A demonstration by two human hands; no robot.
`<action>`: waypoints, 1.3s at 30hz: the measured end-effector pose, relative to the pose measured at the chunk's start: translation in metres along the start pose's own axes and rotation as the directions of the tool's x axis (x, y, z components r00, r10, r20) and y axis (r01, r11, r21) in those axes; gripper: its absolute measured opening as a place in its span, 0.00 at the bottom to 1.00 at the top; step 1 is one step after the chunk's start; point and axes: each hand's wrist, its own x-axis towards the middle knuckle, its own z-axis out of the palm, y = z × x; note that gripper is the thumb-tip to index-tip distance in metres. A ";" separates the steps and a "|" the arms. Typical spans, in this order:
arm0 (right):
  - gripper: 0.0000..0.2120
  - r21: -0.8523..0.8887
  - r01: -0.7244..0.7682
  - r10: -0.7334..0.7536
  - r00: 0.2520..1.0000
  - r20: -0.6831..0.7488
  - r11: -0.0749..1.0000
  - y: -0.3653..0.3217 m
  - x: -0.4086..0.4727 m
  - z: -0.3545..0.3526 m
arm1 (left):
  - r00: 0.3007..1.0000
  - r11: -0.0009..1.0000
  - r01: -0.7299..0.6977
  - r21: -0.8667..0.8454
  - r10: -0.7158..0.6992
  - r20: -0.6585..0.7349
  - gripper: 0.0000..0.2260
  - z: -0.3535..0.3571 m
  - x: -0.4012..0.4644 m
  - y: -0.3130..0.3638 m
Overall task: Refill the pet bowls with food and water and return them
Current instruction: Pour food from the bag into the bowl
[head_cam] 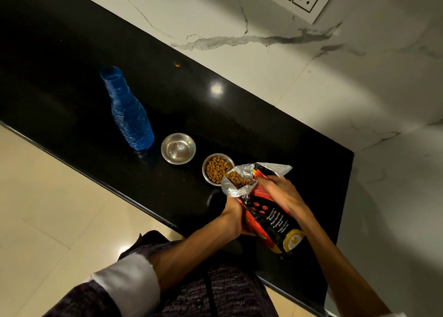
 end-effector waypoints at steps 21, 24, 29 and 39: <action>0.15 0.025 -0.015 0.015 1.000 -0.006 1.000 -0.004 -0.003 0.000 | 0.999 0.999 0.038 -0.035 -0.037 0.031 0.42 -0.003 0.002 0.002; 0.21 0.037 -0.017 0.018 0.999 -0.035 0.999 -0.003 0.000 0.000 | 1.000 0.999 0.019 -0.042 -0.018 0.019 0.43 -0.002 0.005 0.002; 0.17 0.010 -0.002 0.002 1.000 -0.025 1.000 -0.005 -0.002 0.002 | 0.999 0.999 0.027 -0.045 -0.026 0.028 0.41 -0.003 0.004 0.004; 0.20 0.025 0.024 -0.023 0.999 -0.042 0.999 0.000 0.005 0.003 | 1.000 0.999 0.016 -0.050 -0.017 -0.013 0.43 -0.003 0.005 0.004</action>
